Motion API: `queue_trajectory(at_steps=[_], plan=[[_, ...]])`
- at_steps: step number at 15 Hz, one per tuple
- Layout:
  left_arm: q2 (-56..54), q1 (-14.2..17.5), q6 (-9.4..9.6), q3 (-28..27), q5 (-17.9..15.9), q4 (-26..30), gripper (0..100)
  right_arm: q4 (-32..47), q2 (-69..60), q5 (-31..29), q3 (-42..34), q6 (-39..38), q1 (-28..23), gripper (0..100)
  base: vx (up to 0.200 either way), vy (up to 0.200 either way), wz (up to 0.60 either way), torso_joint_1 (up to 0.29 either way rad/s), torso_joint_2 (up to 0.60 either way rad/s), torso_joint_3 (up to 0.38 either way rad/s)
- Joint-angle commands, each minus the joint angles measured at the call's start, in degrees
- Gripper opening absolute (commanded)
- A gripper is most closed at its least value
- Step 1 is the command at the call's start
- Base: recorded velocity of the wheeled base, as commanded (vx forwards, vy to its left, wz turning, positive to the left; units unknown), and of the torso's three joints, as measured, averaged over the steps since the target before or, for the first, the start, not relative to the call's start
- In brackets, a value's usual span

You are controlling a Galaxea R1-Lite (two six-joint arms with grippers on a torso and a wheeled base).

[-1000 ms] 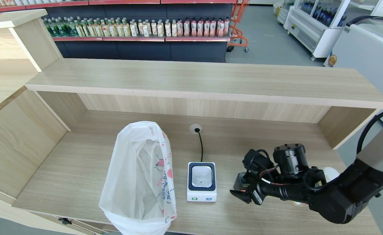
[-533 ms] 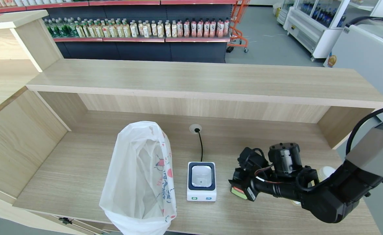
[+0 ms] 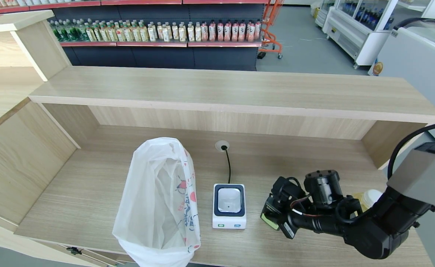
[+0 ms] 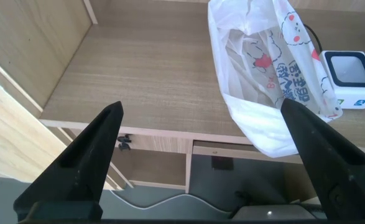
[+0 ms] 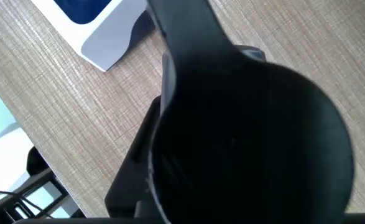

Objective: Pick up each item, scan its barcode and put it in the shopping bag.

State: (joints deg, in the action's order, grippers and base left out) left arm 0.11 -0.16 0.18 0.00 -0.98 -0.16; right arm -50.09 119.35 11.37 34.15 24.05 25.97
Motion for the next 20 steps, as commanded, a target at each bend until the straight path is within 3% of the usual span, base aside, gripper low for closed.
queue_trajectory(at_steps=[1,3,6,9,14,16,18,19,20], plan=[[0.0,0.0,-0.01,0.0,0.0,0.0,100,-0.5,-3.0,0.1,0.2,-0.1,0.0,0,0.0,0.0,0.0,0.0,0.0,0.0],[0.0,0.0,-0.01,0.0,0.0,0.0,100,-0.2,-9.7,-1.4,0.5,-0.1,-0.5,0,0.0,0.0,0.0,0.0,0.0,0.0],[0.0,0.0,-0.01,0.0,0.0,0.0,100,0.1,-17.5,-2.0,-2.3,-0.1,-6.3,0,0.0,0.0,0.0,0.0,0.0,0.0],[0.0,0.0,-0.01,0.0,0.0,0.0,100,-0.6,-22.0,-2.0,-4.8,2.1,-6.8,0,0.0,0.0,0.0,0.0,0.0,0.0],[0.0,0.0,-0.01,0.0,0.0,0.0,100,-2.4,-33.7,0.0,-9.4,26.2,-5.6,0,0.0,0.0,0.0,0.0,0.0,0.0],[0.0,0.0,-0.01,0.0,0.0,0.0,100,-2.6,-35.9,10.2,-10.4,36.8,-5.2,0,0.0,0.0,0.0,0.0,0.0,0.0],[0.0,0.0,-0.01,0.0,0.0,0.0,100,-2.4,-37.4,28.6,-14.4,55.2,-9.2,0,0.0,0.0,0.0,0.0,0.0,0.0],[0.0,0.0,-0.01,0.0,0.0,0.0,100,-0.3,-36.9,40.1,-15.9,70.4,-12.1,0,0.0,0.0,0.0,0.0,0.0,0.0],[0.0,0.0,-0.01,0.0,0.0,0.0,100,4.7,-36.4,44.2,-15.5,81.2,-12.2,0,0.0,0.0,0.0,0.0,0.0,0.0]])
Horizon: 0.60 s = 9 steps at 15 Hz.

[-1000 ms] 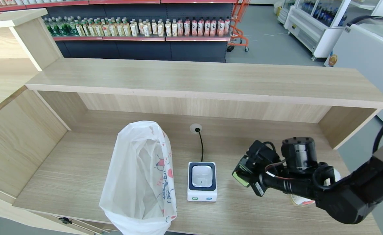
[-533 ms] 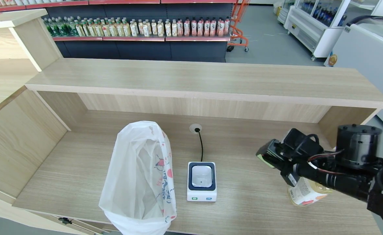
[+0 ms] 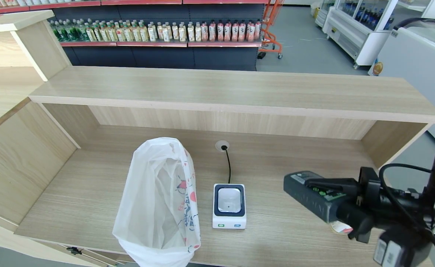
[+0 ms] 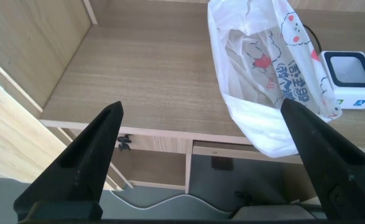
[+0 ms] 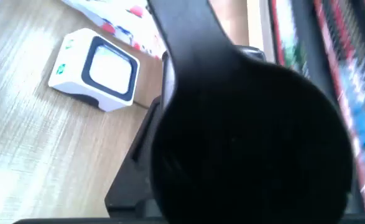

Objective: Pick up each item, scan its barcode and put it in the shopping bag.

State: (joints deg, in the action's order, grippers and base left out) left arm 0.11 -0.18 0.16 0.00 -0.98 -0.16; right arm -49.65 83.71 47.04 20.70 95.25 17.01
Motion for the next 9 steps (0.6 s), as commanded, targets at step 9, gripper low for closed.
queue_trajectory(at_steps=[9], plan=[[0.0,0.0,0.02,0.0,0.0,0.0,100,24.1,3.4,8.9,2.0,54.4,6.5,0,0.0,0.0,0.0,0.0,0.0,0.0]])
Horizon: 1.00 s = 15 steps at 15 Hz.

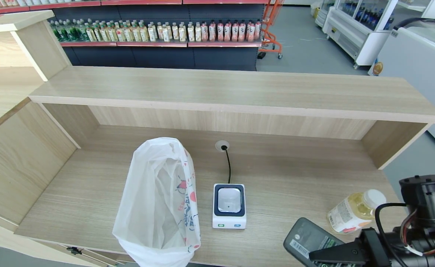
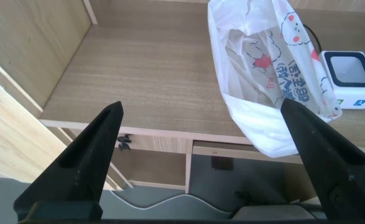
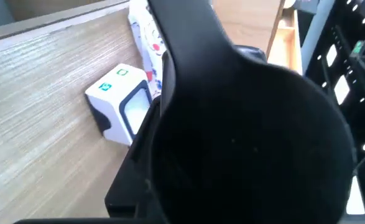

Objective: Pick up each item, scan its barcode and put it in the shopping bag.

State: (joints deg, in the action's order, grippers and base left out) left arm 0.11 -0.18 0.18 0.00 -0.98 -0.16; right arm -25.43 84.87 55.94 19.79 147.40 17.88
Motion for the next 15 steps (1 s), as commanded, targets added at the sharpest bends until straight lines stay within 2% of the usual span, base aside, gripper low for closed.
queue_trajectory(at_steps=[1,2,4,15], plan=[[0.0,0.0,-0.01,0.0,0.0,0.0,100,-0.2,3.9,0.0,4.0,3.7,7.3,0,0.0,0.0,0.0,0.0,0.0,0.0],[0.0,0.0,-0.01,0.0,0.0,0.0,100,-1.6,8.1,0.3,5.9,5.7,11.9,0,0.0,0.0,0.0,0.0,0.0,0.0],[0.0,0.0,-0.01,0.0,0.0,0.0,100,-3.6,10.9,0.2,5.8,6.0,15.3,0,0.0,0.0,0.0,0.0,0.0,0.0],[0.0,0.0,-0.01,0.0,0.0,0.0,100,-4.6,14.6,1.4,9.5,9.1,18.0,0,0.0,0.0,0.0,0.0,0.0,0.0]])
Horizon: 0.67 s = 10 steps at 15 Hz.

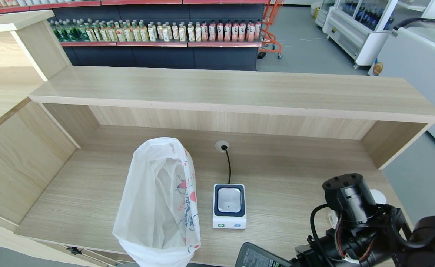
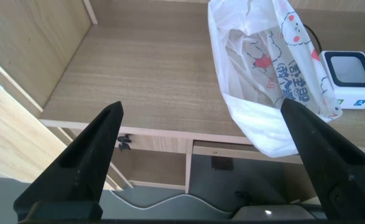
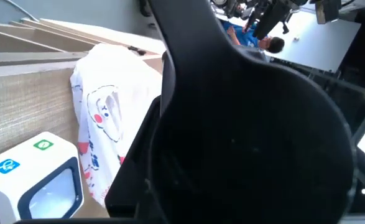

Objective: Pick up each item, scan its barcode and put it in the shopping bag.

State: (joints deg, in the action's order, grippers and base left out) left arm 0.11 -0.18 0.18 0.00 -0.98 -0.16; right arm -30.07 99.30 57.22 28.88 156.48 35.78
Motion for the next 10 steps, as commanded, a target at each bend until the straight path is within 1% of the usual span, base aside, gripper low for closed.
queue_trajectory(at_steps=[1,4,10], plan=[[0.0,0.0,-0.01,0.0,0.0,0.0,100,0.0,0.5,0.3,1.6,0.3,0.1,0,0.0,0.0,0.0,0.0,0.0,0.0],[0.0,0.0,-0.01,0.0,0.0,0.0,100,-0.1,0.4,4.6,4.6,3.7,0.1,0,0.0,0.0,0.0,0.0,0.0,0.0],[0.0,-0.1,-0.01,0.0,0.0,0.0,100,0.0,1.6,5.6,5.8,4.4,0.7,0,0.0,0.0,0.0,0.0,0.0,0.0]])
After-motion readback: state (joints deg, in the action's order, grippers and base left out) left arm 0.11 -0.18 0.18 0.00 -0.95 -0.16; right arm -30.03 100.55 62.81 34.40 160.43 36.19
